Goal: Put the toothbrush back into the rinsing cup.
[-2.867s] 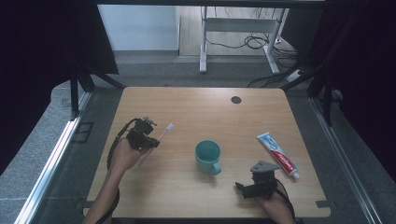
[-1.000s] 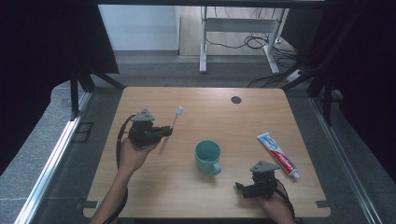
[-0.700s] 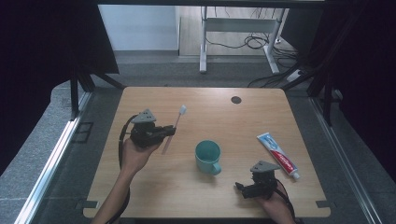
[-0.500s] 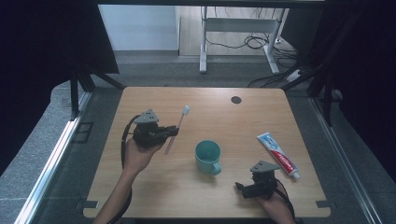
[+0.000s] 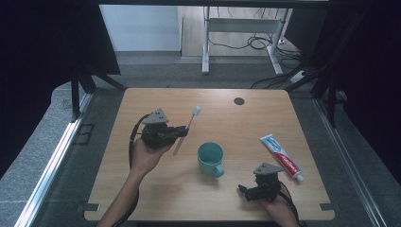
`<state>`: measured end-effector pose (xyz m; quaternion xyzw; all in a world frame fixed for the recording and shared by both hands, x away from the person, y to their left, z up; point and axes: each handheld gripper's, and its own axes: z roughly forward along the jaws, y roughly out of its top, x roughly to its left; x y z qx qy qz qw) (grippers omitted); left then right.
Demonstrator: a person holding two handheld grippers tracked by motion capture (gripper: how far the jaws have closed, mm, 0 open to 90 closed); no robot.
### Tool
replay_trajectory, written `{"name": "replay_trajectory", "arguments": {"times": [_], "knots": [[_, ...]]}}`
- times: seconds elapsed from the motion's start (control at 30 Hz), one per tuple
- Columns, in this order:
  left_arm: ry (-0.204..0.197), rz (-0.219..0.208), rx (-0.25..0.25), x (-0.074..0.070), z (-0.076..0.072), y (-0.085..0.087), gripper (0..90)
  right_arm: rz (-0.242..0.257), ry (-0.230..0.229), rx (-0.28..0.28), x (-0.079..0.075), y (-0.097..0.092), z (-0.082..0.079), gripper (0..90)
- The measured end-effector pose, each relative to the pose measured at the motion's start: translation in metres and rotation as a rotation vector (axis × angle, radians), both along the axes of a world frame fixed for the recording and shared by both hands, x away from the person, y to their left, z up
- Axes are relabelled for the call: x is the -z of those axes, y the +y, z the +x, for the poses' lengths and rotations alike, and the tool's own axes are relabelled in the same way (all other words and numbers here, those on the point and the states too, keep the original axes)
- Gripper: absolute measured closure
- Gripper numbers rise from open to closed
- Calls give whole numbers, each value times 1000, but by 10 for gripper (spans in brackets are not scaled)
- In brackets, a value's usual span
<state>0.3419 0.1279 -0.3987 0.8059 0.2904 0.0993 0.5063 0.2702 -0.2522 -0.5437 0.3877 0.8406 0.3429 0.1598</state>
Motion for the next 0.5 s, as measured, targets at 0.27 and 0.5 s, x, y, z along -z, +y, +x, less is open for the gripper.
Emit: {"name": "replay_trajectory", "arguments": {"times": [0.27,0.5], "knots": [[-15,7,20,-2,0,-13,844,0,1,0,0,0,0,0],[-18,0,32,-4,1,-21,844,-1,1,-2,0,0,0,0]]}}
